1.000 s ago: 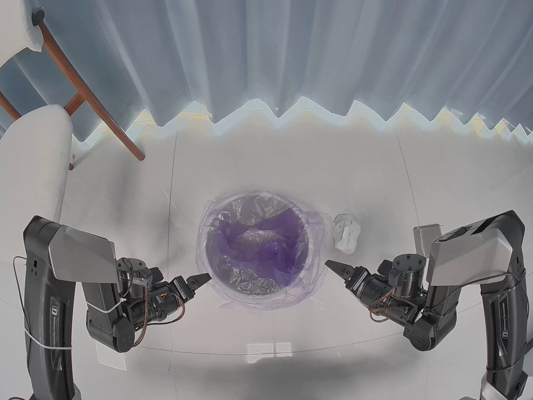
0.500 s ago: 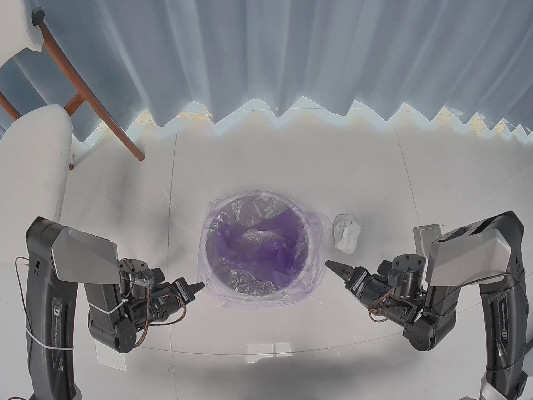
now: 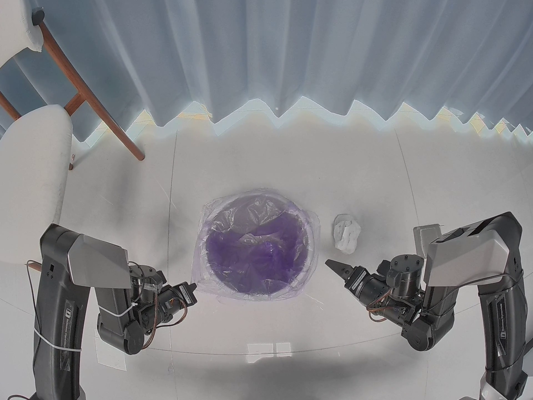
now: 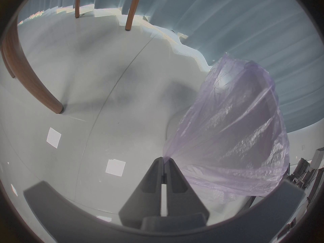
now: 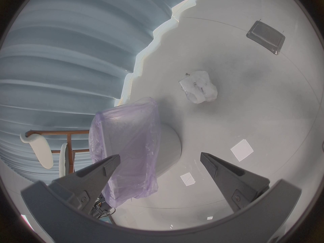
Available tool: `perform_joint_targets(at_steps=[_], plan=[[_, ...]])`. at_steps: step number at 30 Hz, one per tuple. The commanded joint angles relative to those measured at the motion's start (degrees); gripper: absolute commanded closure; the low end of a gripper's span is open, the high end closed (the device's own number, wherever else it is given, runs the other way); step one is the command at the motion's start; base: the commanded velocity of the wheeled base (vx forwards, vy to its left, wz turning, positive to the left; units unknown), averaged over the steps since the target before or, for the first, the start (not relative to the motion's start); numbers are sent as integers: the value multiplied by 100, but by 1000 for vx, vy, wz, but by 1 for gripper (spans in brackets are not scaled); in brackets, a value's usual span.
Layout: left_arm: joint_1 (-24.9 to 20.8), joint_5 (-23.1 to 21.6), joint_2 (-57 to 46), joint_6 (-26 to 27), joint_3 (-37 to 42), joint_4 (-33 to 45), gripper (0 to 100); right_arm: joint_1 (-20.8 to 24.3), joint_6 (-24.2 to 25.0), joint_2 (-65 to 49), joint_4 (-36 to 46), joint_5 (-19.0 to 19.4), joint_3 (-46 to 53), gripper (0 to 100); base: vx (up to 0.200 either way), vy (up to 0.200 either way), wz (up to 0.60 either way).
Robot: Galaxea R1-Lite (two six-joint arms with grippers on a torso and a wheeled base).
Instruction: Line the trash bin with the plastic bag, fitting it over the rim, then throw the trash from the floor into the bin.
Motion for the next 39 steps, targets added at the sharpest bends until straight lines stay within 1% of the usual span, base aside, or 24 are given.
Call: perform_joint_targets(at_steps=[1,10,11,15,18,19,22,23,24,25,26,29,31,34,36,37,39], plan=[[-22,23,183,21,-52,-10,100,2,0,23,-102,2,-7,0,0,0,0],[-22,-30,148,13,53,-19,100,2,0,23,-102,2,-7,0,0,0,0],[-22,-30,148,21,53,-28,0,2,0,32,-102,2,-7,0,0,0,0],[31,-12,-54,13,106,-37,0,2,0,32,-102,2,-7,0,0,0,0],[40,-30,-608,4,458,-37,0,2,0,32,-102,2,-7,0,0,0,0],[49,-91,-960,-31,712,-37,0,2,8,23,-102,2,-7,0,0,0,0],[49,-505,-1707,-172,1143,-28,0,2,8,23,-102,2,-7,0,0,0,0],[57,-575,-1812,-198,1205,-28,0,2,8,23,-102,2,-7,0,0,0,0],[66,-812,-2137,-260,1380,-28,0,-7,8,23,-102,2,-7,0,0,0,0],[75,-874,-2234,-269,1424,-28,0,-7,8,23,-102,2,-7,0,0,0,0],[101,-1058,-2568,-313,1565,-19,0,-7,8,23,-102,2,-7,0,0,0,0],[163,-1155,-2911,-321,1653,-28,0,-7,8,23,-102,2,10,0,0,0,0],[163,-1181,-3315,-330,1741,-28,0,-7,8,23,-102,2,19,0,0,0,0],[93,-1225,-3570,-330,1864,-28,0,-7,8,32,-102,11,19,0,0,0,0],[-39,-1278,-3930,-330,1960,-28,0,-7,8,41,-102,11,19,0,0,0,0],[-39,-1278,-3930,-330,1960,-28,0,-7,8,41,-102,11,19,0,0,0,0],[-48,-1287,-4291,-330,1960,-19,0,-7,8,58,-102,11,10,0,0,0,0]])
